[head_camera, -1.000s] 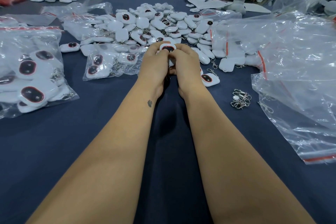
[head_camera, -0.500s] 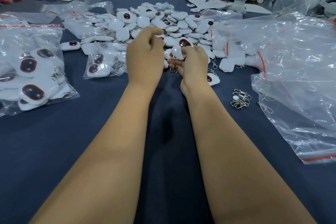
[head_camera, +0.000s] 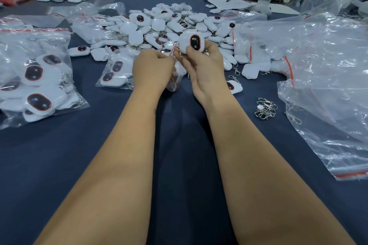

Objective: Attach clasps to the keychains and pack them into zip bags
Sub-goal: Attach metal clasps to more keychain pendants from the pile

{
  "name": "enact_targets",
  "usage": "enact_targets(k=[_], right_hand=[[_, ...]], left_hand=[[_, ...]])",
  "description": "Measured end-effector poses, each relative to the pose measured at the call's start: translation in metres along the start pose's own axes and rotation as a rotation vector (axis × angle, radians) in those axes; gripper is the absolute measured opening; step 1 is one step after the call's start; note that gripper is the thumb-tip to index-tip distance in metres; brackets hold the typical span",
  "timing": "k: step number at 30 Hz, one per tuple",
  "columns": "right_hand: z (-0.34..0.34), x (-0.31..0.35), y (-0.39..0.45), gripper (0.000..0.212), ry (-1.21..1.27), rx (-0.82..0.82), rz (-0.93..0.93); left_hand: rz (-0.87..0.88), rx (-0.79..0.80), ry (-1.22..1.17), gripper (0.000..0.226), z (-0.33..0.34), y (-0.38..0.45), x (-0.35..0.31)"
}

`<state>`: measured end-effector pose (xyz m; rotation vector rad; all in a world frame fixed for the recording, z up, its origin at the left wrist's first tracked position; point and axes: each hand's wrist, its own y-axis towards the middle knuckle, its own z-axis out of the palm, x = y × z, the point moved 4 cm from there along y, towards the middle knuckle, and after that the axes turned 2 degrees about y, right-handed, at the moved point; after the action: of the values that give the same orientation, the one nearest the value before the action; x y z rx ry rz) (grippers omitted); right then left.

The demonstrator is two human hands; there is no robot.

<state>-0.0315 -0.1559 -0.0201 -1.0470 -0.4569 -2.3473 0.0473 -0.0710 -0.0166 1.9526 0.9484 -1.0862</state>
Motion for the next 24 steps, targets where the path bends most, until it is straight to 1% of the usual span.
enact_targets(k=[2,6,8,10,11,13,14,15,16,18,20,22,24], right_hand=[[0.000,-0.002,-0.001,0.023,-0.205,-0.009,-0.068],[-0.004,0.001,-0.005,0.024,-0.593,-0.016,-0.198],[-0.003,0.002,-0.007,0.027,-0.734,-0.006,-0.238],[-0.001,0.001,-0.010,0.030,-0.832,0.009,-0.265],[0.001,0.000,-0.011,0.027,-0.870,0.021,-0.268],[0.006,-0.001,-0.012,0.011,-0.972,0.086,-0.278],[0.009,-0.001,-0.012,0.009,-1.023,0.116,-0.300],[0.009,-0.001,-0.011,0.015,-1.041,0.121,-0.332],[0.009,0.000,-0.011,0.019,-1.006,0.091,-0.360],[0.003,0.006,-0.010,0.021,-0.876,-0.027,-0.382],[-0.005,0.008,-0.007,0.025,-0.869,-0.134,-0.366],[-0.008,0.006,-0.005,0.034,-0.965,-0.121,-0.310],[-0.004,0.002,-0.005,0.046,-1.129,-0.002,-0.265]], left_hand=[[-0.032,-0.043,-0.150,0.040,-0.002,0.000,0.000],[-0.075,-0.184,-0.328,0.033,-0.010,0.003,0.003],[-0.034,-0.221,-0.311,0.029,-0.013,0.004,0.001],[0.039,-0.219,-0.277,0.026,-0.013,0.002,-0.005],[0.074,-0.211,-0.266,0.024,-0.013,0.000,-0.008],[0.128,-0.210,-0.243,0.022,-0.011,-0.002,-0.013],[0.141,-0.227,-0.236,0.020,-0.012,-0.002,-0.014],[0.141,-0.258,-0.243,0.020,-0.013,-0.002,-0.014],[0.118,-0.302,-0.273,0.020,-0.015,-0.002,-0.012],[0.007,-0.417,-0.411,0.025,-0.022,0.000,-0.004],[-0.102,-0.584,-0.585,0.031,-0.033,0.000,0.005],[-0.089,-0.766,-0.664,0.032,-0.048,0.000,0.005],[0.011,-0.865,-0.719,0.026,-0.057,-0.003,-0.002]])
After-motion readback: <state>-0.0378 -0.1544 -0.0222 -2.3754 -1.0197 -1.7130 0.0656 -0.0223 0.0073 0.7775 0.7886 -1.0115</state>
